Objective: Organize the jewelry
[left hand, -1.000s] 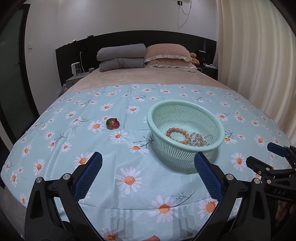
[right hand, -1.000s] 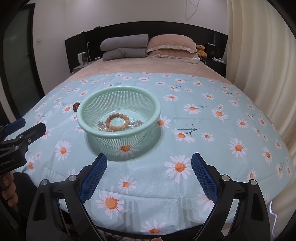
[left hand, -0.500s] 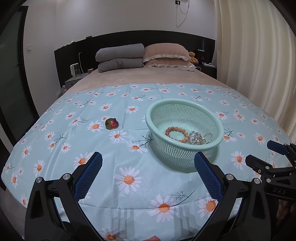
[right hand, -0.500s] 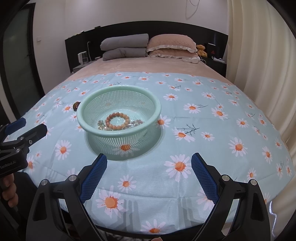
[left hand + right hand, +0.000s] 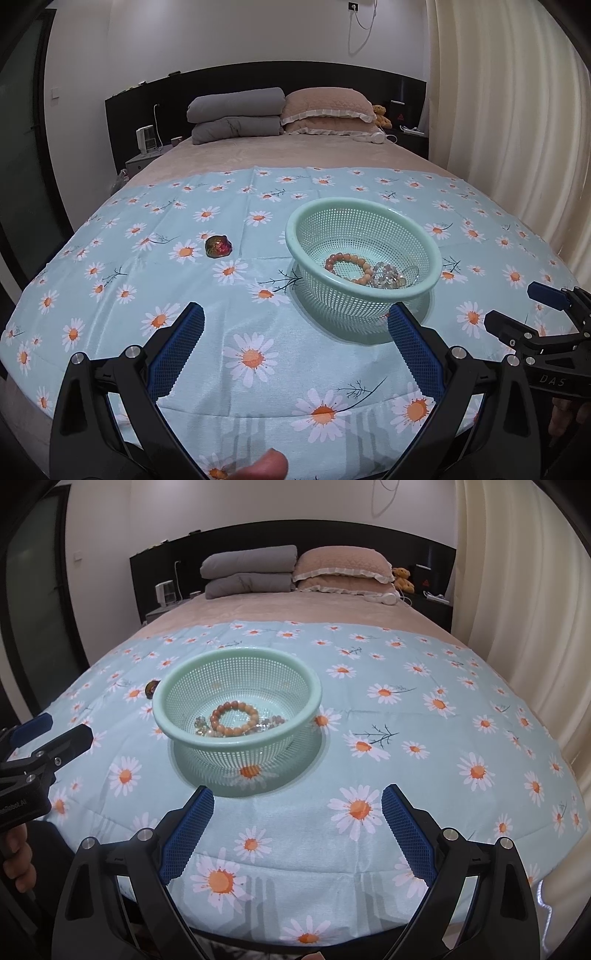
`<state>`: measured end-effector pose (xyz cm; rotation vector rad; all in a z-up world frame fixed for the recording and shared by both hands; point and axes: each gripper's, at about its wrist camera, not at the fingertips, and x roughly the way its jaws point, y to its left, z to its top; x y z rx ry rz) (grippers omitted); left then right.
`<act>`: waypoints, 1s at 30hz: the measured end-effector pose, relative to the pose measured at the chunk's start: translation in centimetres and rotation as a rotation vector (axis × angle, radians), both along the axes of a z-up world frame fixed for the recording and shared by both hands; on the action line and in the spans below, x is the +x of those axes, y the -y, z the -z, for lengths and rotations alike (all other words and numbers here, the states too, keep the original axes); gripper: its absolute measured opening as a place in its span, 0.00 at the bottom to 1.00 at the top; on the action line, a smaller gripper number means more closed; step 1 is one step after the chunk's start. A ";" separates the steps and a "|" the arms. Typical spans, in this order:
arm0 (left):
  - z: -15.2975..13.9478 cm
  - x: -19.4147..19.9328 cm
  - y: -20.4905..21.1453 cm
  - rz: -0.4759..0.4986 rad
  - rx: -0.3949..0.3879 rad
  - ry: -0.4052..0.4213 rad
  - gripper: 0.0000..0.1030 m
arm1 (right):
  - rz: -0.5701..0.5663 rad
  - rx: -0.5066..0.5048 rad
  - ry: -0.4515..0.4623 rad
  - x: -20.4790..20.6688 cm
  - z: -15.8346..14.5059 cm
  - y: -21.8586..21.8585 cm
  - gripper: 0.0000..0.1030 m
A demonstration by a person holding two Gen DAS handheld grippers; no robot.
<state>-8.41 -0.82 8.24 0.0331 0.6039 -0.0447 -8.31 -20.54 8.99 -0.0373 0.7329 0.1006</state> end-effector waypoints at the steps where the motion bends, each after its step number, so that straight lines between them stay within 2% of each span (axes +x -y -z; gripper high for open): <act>1: 0.0 0.0 0.1 0.001 0.010 0.002 0.95 | -0.001 0.000 0.000 0.0 0.0 0.0 0.86; 4: 0.0 -0.1 0.4 0.016 0.018 0.001 0.95 | -0.001 -0.001 -0.001 0.0 0.0 0.0 0.86; 10: 0.0 -0.4 0.2 0.036 -0.023 0.025 0.95 | 0.000 -0.002 0.000 0.0 0.1 0.0 0.86; 13: -0.3 -0.9 0.5 0.029 0.018 0.059 0.95 | 0.003 -0.002 -0.001 0.0 0.2 0.2 0.86; 16: -0.6 -0.9 0.5 0.010 0.008 0.065 0.95 | 0.001 -0.002 0.000 0.0 0.2 0.2 0.86; 30: -0.6 -0.7 0.4 0.025 -0.021 0.039 0.95 | 0.001 -0.007 0.009 0.0 0.0 0.2 0.86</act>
